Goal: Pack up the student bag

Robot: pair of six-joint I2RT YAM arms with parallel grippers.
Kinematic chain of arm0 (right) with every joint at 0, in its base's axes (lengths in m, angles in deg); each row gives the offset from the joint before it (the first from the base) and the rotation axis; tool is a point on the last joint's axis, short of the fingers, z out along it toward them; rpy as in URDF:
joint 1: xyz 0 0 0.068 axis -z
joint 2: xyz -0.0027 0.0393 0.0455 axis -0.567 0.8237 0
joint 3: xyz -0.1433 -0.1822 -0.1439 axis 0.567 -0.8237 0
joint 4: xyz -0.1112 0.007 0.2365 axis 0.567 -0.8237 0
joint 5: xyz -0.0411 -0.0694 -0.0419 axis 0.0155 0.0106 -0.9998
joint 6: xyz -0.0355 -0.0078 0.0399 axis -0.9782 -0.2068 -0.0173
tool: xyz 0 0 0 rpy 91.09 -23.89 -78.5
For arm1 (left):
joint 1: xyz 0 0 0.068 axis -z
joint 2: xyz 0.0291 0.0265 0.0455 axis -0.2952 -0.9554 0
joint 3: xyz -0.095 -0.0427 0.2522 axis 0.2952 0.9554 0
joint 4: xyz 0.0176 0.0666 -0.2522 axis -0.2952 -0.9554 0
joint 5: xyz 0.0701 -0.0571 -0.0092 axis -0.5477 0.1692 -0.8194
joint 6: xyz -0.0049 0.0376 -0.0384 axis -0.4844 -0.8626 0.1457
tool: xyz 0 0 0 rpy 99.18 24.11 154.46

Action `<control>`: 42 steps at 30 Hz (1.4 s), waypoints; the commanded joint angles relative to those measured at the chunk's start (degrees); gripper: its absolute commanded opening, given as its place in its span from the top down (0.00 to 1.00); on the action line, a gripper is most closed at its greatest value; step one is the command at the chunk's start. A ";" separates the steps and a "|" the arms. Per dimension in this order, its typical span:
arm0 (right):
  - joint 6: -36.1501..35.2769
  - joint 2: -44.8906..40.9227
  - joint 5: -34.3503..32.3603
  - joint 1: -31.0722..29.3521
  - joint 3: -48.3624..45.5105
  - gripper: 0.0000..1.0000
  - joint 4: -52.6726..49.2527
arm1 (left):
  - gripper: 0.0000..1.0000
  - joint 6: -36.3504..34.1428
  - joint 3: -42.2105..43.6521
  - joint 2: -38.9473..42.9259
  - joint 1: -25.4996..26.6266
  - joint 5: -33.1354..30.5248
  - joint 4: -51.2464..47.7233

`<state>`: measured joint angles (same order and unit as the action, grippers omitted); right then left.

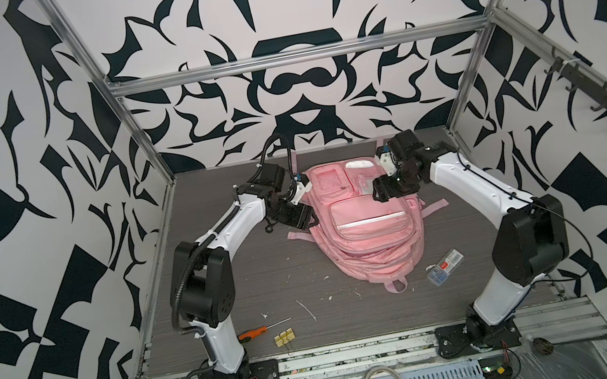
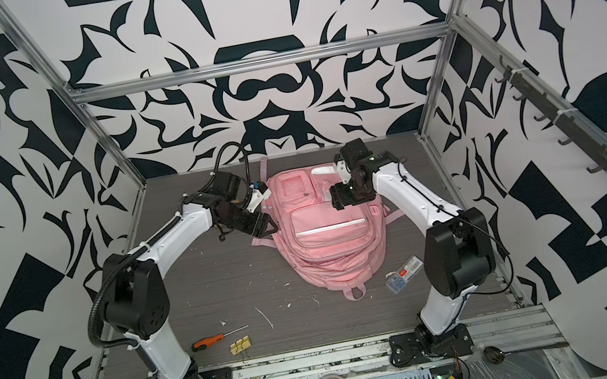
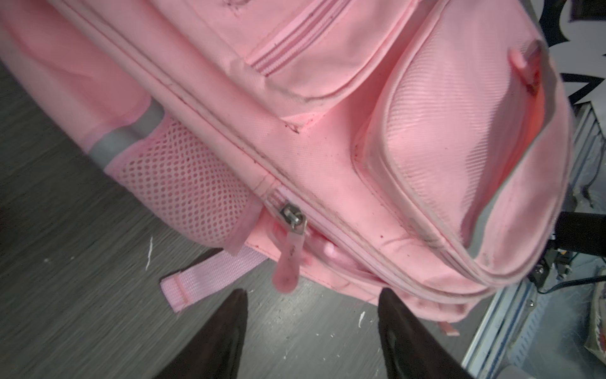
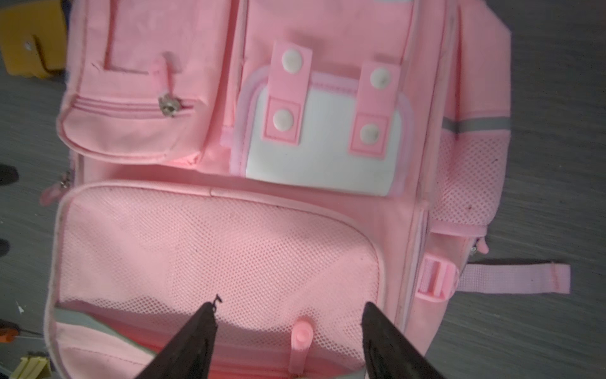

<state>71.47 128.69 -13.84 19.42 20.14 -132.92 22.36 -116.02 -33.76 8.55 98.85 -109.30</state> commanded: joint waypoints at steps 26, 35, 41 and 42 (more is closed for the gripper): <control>1.64 -8.65 9.75 5.80 -14.80 0.58 0.07 | 1.00 -3.11 2.23 3.45 4.25 -2.67 -1.70; 4.75 -9.52 7.59 5.80 -16.32 1.00 2.91 | 1.00 -3.03 5.74 6.88 13.69 -4.11 -4.80; 7.21 -12.71 4.04 5.85 -18.51 1.00 4.59 | 1.00 1.17 12.04 10.82 19.63 -4.56 -3.99; 7.30 -12.94 3.93 5.81 -18.63 1.00 4.78 | 1.00 2.36 13.46 11.68 19.95 -4.19 -3.29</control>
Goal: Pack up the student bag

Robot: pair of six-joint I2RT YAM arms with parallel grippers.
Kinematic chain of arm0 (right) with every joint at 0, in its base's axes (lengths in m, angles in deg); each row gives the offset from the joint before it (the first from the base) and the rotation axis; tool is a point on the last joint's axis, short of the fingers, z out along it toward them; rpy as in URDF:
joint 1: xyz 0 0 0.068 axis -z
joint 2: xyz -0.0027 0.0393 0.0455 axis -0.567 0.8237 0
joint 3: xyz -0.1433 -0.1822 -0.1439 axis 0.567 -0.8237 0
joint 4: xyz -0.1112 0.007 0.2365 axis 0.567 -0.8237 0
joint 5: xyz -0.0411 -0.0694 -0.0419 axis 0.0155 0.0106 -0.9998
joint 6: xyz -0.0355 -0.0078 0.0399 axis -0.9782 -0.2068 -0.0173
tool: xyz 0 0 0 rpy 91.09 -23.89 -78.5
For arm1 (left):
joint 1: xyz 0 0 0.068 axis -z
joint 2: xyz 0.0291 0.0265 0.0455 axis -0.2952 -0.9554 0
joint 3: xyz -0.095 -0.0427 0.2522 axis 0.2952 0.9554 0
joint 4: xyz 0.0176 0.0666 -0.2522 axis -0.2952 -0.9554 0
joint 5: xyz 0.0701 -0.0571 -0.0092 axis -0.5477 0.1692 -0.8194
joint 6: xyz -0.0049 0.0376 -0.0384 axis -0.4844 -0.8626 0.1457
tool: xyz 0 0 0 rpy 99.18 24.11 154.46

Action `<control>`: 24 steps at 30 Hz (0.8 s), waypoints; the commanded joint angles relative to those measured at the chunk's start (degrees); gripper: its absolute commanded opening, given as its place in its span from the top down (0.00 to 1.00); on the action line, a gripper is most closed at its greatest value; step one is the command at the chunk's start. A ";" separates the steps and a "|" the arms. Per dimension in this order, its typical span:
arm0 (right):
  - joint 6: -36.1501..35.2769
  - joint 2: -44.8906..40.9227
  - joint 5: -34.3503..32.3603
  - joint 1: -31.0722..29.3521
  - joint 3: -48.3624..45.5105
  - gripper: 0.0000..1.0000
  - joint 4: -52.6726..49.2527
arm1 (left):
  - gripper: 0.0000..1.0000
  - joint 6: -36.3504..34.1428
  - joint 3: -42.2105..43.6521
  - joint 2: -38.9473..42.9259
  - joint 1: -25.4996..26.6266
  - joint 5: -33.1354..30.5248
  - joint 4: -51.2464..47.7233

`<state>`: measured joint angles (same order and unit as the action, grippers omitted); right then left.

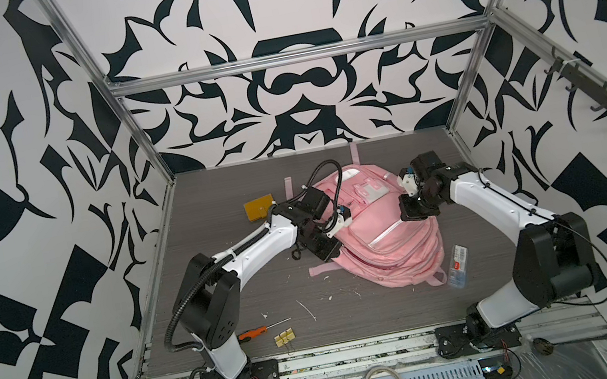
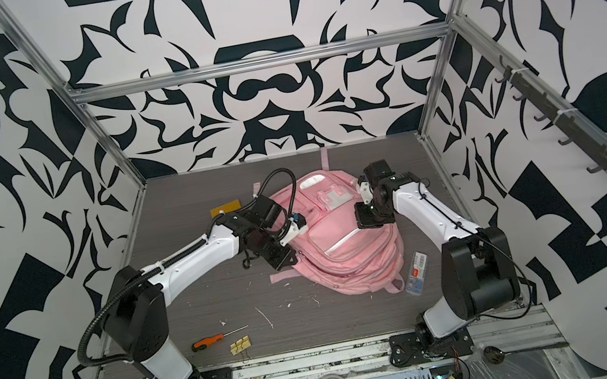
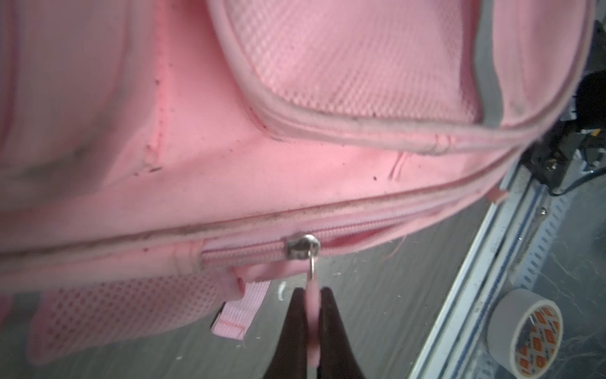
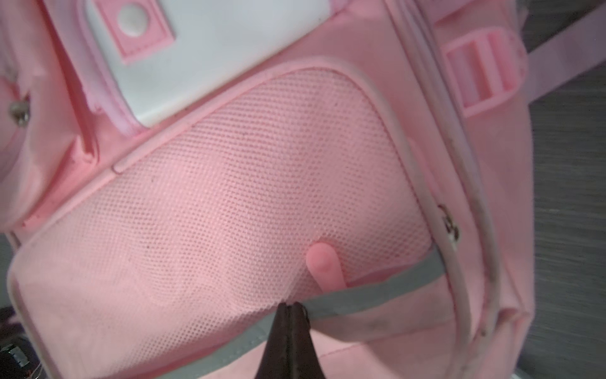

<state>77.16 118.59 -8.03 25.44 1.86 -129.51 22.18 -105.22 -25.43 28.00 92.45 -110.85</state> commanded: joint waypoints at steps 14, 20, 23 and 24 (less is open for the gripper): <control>1.98 -9.13 0.29 -7.00 3.99 0.40 -2.06 | 0.19 18.17 8.42 18.04 -1.88 12.13 0.89; 15.61 -11.81 -6.22 -23.44 3.78 0.38 -3.33 | 0.01 29.49 13.18 24.36 -20.23 11.54 -1.07; 22.28 -9.74 -8.06 -30.43 4.16 0.35 -1.15 | 0.01 30.98 13.06 20.24 -28.77 12.39 0.78; 23.76 -8.43 -8.06 -32.22 4.69 0.34 -0.38 | 0.01 31.20 12.45 17.96 -30.36 11.86 1.95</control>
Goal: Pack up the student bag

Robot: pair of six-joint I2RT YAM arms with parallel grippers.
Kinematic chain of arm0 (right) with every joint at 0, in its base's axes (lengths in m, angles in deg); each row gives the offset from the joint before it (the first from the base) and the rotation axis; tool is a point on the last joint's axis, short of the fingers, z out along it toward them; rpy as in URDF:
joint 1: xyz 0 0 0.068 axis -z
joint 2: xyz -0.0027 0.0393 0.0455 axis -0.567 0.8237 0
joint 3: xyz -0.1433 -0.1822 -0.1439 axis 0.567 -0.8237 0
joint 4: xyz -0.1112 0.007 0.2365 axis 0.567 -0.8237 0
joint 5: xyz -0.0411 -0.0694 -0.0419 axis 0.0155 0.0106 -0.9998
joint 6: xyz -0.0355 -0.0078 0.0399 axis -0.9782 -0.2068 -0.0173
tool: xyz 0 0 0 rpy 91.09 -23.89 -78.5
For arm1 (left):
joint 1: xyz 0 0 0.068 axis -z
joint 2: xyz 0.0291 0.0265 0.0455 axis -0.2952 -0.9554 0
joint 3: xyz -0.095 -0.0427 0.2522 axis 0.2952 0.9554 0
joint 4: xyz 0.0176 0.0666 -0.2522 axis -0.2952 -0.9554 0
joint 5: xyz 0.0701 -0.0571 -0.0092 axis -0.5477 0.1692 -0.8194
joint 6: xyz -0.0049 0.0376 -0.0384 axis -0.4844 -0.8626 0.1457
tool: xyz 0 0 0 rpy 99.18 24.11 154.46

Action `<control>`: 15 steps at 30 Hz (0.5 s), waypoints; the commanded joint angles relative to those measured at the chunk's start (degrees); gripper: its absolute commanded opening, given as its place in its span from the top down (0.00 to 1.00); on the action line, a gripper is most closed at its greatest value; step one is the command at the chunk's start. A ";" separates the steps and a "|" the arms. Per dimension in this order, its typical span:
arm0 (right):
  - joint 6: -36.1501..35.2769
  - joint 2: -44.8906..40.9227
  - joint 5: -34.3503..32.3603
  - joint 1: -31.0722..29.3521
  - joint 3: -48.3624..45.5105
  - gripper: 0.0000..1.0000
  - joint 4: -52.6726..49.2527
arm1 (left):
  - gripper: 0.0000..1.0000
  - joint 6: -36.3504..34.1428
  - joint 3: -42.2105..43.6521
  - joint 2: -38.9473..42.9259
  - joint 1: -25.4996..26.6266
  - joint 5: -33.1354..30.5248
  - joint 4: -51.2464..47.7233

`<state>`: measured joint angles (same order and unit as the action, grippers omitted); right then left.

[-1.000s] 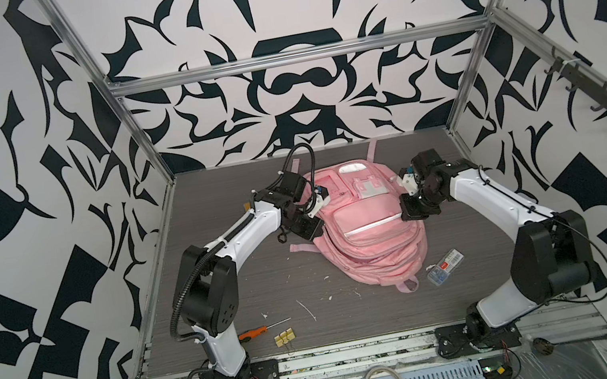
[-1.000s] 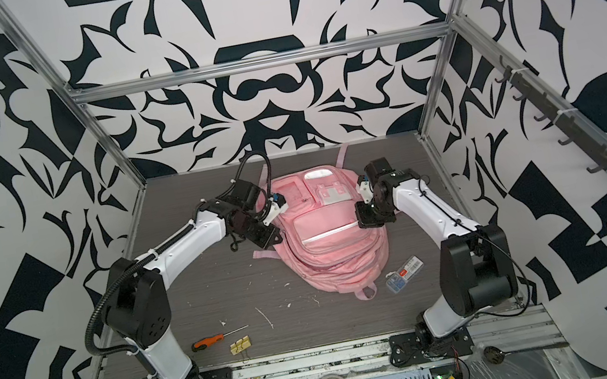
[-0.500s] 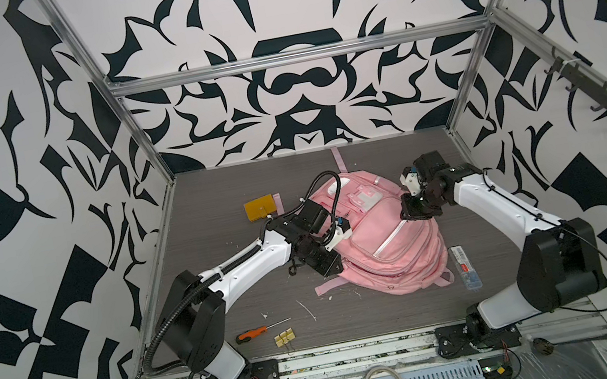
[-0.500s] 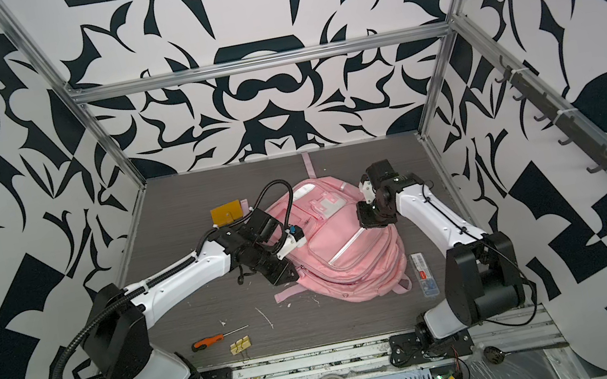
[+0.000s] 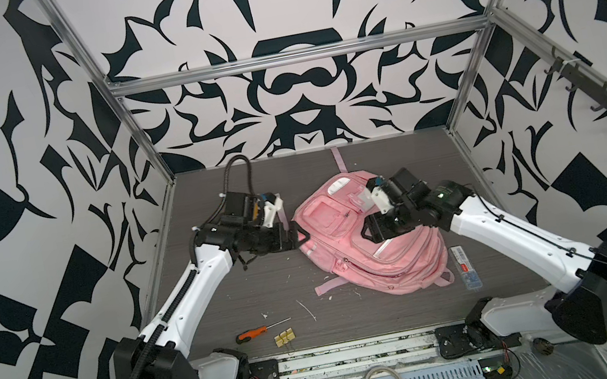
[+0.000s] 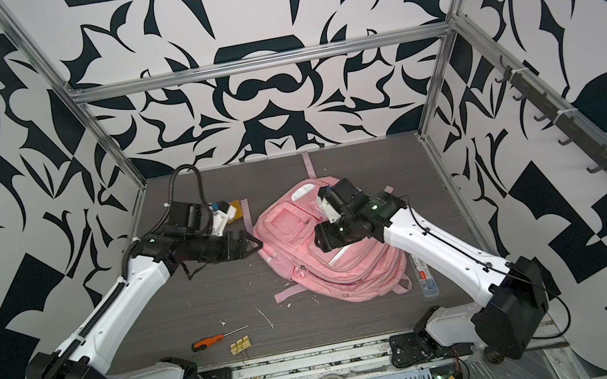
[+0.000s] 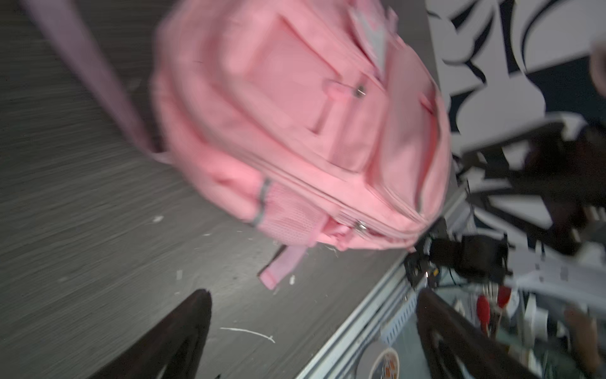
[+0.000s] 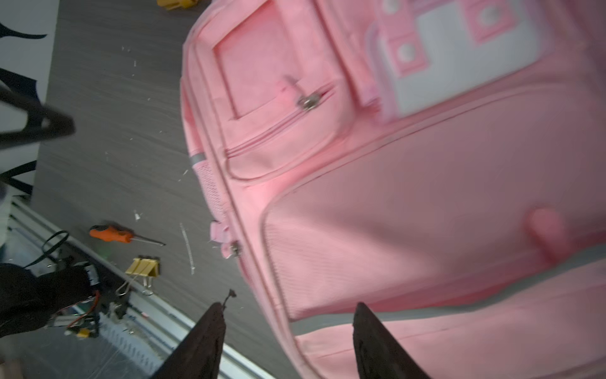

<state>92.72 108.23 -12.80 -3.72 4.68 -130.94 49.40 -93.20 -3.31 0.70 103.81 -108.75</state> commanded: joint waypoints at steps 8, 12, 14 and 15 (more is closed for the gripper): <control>11.52 9.75 -1.01 -9.32 2.00 0.39 5.68 | 0.00 7.74 -3.63 -22.24 -5.89 5.78 12.42; 11.04 11.78 0.19 -9.76 0.80 0.51 7.16 | 0.00 6.68 -3.22 -25.01 -0.80 8.02 14.39; 10.98 12.11 0.81 -9.78 -0.58 0.56 8.74 | 0.02 9.48 -0.02 -24.66 0.14 9.10 18.62; 11.02 12.52 1.43 -9.78 -1.42 0.60 9.43 | 0.05 12.04 2.51 -24.21 0.24 10.38 22.18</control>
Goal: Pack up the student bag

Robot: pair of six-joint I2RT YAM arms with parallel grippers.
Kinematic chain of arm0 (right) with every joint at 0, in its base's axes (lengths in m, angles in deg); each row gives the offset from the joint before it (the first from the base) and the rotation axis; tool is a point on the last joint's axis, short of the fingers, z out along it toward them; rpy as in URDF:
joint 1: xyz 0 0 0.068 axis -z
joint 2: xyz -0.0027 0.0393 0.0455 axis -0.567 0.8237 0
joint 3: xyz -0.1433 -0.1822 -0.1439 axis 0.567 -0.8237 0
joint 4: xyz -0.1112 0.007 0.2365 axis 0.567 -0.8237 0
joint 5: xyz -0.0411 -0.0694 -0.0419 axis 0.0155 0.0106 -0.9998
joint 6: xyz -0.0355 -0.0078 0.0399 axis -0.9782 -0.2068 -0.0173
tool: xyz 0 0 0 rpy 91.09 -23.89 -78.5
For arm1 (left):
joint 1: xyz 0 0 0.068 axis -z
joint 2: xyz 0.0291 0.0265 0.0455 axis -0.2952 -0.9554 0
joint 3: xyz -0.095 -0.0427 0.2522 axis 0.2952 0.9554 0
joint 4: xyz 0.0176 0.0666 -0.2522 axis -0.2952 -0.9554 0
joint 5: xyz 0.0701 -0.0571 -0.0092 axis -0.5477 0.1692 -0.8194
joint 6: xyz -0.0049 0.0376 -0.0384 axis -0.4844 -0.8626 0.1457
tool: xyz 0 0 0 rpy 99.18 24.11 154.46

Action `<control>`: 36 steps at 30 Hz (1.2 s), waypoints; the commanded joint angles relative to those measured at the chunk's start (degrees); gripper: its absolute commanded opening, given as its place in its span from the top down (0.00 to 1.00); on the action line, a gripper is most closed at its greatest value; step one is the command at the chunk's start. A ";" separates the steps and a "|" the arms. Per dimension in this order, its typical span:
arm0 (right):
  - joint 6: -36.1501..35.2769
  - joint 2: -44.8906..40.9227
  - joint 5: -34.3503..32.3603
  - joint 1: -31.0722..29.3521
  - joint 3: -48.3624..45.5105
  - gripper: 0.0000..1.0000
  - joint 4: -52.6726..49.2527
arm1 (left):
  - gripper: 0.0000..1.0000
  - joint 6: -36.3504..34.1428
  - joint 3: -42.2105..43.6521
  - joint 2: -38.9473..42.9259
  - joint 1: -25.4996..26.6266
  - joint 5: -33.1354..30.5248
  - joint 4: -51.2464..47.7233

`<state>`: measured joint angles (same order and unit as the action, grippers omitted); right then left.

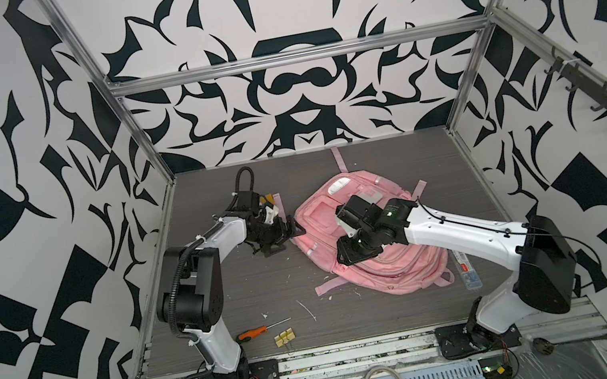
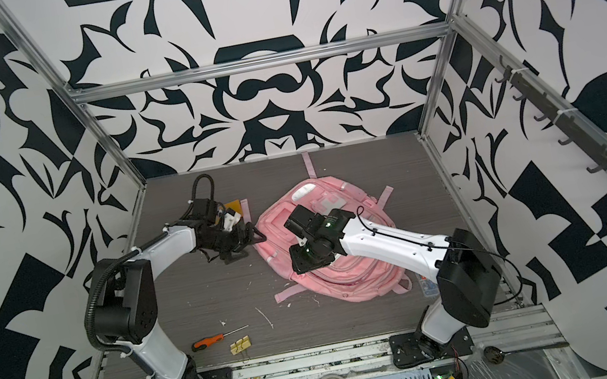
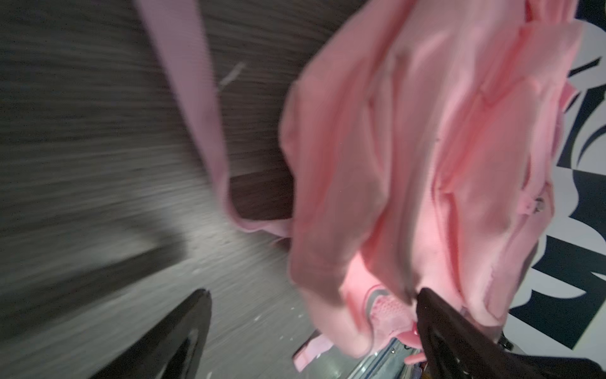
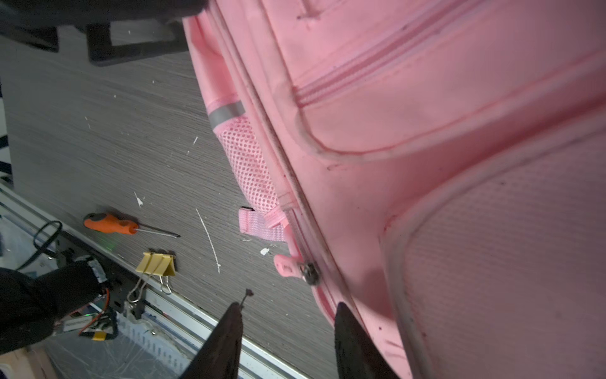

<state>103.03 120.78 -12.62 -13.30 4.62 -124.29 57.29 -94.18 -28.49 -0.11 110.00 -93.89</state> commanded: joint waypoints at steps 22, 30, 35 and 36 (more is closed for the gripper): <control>-14.27 11.30 3.81 18.04 6.06 0.67 3.14 | 1.00 19.39 8.75 2.67 6.80 7.62 25.20; -18.09 13.18 3.75 19.84 13.53 0.58 -3.24 | 1.00 24.12 6.35 0.50 6.84 6.06 28.31; -12.83 2.60 0.73 16.79 8.57 0.47 -4.76 | 1.00 30.41 7.33 -1.06 7.03 3.06 34.94; -11.36 0.68 0.26 15.66 7.43 0.46 -5.35 | 1.00 30.89 6.95 -1.33 7.18 2.54 35.60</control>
<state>88.72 128.17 -7.86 4.04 13.56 -126.45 84.00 -86.91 -28.89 6.86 113.30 -63.44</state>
